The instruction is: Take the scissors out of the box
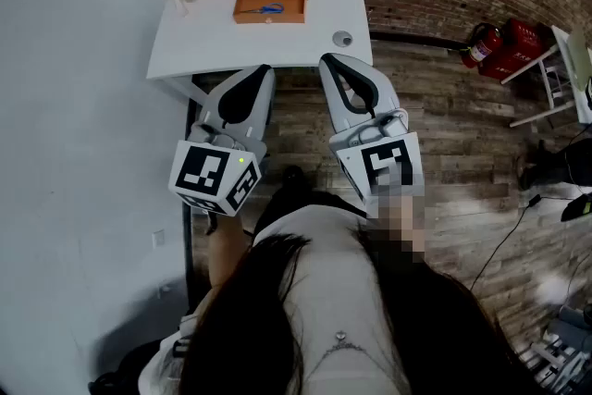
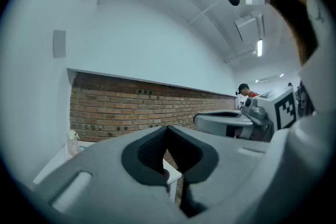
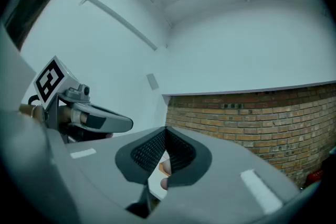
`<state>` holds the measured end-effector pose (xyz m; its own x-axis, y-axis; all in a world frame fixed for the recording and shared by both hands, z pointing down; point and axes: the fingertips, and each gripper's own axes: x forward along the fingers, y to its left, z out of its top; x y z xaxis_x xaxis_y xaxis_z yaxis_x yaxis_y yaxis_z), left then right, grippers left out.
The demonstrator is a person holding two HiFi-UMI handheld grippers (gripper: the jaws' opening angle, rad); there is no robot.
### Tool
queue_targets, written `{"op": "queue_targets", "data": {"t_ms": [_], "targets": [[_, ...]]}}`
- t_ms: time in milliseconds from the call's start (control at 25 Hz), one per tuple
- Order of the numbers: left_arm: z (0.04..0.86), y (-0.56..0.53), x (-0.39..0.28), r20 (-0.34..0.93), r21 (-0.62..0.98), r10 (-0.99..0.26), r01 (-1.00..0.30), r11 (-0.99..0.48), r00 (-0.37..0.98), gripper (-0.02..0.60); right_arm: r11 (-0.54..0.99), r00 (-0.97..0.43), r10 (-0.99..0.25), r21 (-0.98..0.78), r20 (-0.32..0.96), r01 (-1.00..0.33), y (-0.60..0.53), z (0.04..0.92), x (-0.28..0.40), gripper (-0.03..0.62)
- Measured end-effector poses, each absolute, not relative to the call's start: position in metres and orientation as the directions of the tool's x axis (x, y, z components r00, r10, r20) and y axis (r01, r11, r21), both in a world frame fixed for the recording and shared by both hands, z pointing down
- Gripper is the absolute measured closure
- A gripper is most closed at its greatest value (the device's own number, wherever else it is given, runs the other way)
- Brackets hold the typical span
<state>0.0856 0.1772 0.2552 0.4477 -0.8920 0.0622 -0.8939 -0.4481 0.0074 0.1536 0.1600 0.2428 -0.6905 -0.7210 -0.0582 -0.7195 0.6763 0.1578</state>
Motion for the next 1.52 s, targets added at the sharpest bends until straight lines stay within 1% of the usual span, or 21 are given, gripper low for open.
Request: {"op": "queue_targets", "data": {"t_ms": [200,440,960,1320,1520], "targets": [[0.255,0.163,0.061,0.058,0.013,-0.889,-0.891,-0.454,0.454,0.581,0.671,-0.685,-0.726,0.148,-0.066,-0.726,0.147,0.241,0.132,0.588],[0.259,0.146,0.035,0.062,0.021,-0.878,-0.881,-0.473,0.474,0.581,0.677,-0.683,-0.726,0.097,-0.078,-0.730,0.133,0.242,0.108,0.588],[0.270,0.108,-0.023,0.058,0.047,-0.856,-0.858,-0.512,0.514,0.581,0.644,-0.652,-0.756,0.108,-0.058,-0.757,0.093,0.249,0.051,0.586],[0.273,0.089,-0.049,0.049,0.056,-0.845,-0.847,-0.529,0.532,0.581,0.620,-0.629,-0.776,0.116,-0.057,-0.776,0.075,0.248,0.029,0.586],[0.272,0.082,-0.053,0.046,0.064,-0.841,-0.842,-0.536,0.539,0.581,0.616,-0.623,-0.780,0.104,-0.054,-0.781,0.069,0.246,0.025,0.586]]}}
